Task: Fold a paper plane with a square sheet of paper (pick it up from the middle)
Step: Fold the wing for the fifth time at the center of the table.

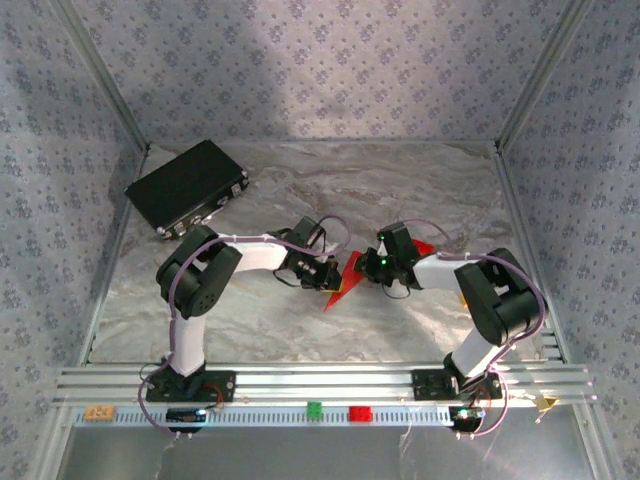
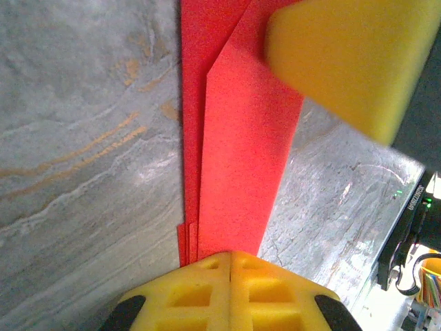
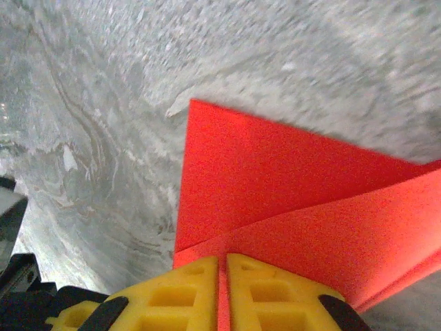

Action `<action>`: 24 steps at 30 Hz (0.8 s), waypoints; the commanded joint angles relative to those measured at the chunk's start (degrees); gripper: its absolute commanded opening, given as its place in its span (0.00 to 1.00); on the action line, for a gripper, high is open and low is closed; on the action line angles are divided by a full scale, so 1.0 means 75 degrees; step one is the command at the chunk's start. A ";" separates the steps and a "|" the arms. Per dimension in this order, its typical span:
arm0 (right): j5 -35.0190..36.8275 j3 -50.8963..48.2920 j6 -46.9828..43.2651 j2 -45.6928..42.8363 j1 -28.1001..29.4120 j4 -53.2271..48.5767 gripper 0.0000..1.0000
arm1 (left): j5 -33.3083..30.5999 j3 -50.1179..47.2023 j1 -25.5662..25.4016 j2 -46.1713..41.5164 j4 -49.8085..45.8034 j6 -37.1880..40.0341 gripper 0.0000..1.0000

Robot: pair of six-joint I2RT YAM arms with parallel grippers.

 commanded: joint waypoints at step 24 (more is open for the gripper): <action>-0.0195 0.0010 0.0113 -0.0328 -0.1810 -0.0255 0.14 | -0.0346 -0.0458 -0.0097 0.0359 -0.0967 0.0289 0.00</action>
